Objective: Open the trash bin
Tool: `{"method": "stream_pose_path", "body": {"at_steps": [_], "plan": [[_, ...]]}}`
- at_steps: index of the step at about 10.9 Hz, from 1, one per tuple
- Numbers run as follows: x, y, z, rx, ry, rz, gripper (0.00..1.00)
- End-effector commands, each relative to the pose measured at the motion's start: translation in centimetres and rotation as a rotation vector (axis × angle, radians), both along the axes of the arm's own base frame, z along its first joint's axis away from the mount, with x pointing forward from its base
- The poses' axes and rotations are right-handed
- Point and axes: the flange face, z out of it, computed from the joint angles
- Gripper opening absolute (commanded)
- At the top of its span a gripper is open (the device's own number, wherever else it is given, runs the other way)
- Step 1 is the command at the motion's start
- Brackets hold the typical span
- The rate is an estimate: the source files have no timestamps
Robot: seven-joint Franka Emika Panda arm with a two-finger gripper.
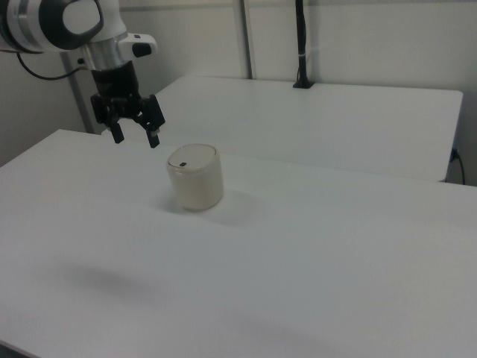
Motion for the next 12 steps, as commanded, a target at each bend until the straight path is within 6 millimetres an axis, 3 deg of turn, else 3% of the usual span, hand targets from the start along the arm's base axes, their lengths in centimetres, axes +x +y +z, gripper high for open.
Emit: {"method": "stream_pose_path", "body": {"at_steps": [1, 12], "plan": [[-0.13, 0.42, 0.24, 0.009, 0.023, 0.009, 1.00], [-0.14, 0.73, -0.23, 0.006, 0.044, 0.015, 1.00]]}}
